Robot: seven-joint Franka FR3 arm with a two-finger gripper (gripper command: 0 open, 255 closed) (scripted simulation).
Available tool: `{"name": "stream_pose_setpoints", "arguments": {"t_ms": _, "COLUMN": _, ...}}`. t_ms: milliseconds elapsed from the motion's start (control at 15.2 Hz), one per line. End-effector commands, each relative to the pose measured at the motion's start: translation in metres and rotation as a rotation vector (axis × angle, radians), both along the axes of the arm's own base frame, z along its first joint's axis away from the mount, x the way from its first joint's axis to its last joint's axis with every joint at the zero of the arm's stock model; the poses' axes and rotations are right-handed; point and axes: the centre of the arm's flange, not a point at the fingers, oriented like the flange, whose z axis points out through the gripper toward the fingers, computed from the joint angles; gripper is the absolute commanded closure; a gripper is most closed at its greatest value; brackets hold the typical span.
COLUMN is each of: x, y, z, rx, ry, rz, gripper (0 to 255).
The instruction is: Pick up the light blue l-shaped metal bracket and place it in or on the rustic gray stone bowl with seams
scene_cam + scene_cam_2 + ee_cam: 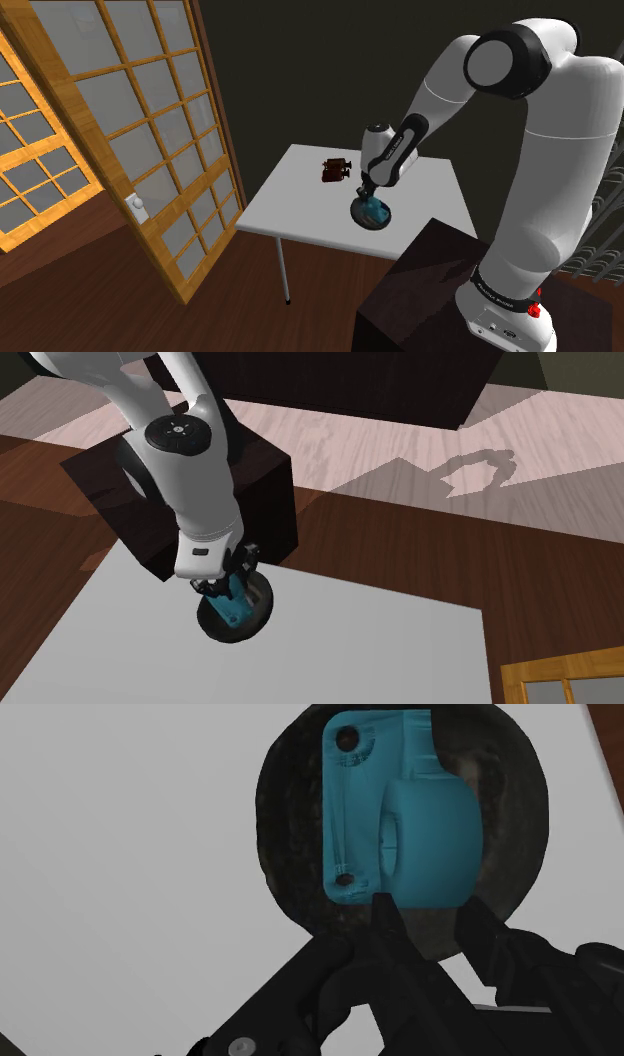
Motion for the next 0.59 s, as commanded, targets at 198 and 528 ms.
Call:
{"name": "stream_pose_setpoints", "arguments": {"t_ms": 198, "x": -0.0046, "y": -0.0025, "z": -0.0113, "rx": 0.002, "ry": 0.013, "rz": -0.003, "gripper": 255}}
{"name": "stream_pose_setpoints", "arguments": {"t_ms": 528, "x": -0.0021, "y": -0.0020, "z": -0.0127, "rx": 0.002, "ry": 0.013, "rz": -0.003, "gripper": 0}}
